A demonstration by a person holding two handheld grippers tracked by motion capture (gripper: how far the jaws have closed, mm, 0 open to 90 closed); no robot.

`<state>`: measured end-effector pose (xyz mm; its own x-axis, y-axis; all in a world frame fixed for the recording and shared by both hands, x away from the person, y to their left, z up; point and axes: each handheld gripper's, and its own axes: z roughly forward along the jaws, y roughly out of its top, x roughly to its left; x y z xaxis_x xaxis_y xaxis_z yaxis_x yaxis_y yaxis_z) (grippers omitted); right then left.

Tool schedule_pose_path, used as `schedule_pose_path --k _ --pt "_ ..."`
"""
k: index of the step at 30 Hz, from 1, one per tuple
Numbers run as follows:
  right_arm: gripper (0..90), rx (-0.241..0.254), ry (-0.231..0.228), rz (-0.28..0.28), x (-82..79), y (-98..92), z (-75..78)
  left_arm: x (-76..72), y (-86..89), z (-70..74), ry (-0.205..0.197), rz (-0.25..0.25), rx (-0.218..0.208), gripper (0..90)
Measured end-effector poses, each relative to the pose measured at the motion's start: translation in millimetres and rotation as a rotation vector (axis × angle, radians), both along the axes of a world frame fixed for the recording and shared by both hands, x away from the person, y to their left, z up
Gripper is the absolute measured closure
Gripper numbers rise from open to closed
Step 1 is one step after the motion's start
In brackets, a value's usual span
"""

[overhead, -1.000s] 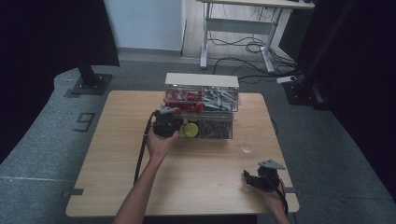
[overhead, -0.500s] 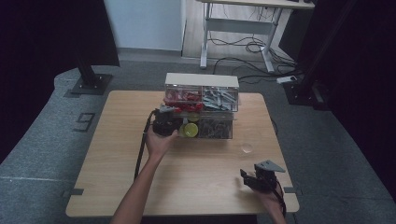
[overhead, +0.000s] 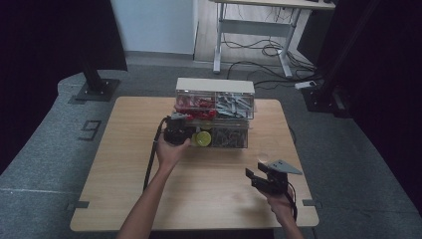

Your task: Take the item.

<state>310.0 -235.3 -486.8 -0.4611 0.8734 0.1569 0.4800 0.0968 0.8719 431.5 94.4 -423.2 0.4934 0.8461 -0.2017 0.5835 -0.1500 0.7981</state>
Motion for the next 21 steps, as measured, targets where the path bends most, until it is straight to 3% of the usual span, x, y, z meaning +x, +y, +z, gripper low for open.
schedule_pose_path --k 4,14,21 --pt "41.5 0.02 -0.002 0.018 6.3 5.5 5.4 0.7 -1.8 -0.7 0.007 0.0 -0.001 90.0" --pt "50.4 0.004 -0.043 0.042 28.2 21.3 18.1 -0.7 -5.2 0.5 0.005 -0.003 0.003 90.0" --pt "54.7 -0.005 -0.049 0.065 41.5 31.4 18.8 -1.3 -4.9 0.6 0.004 0.0 0.001 90.0"
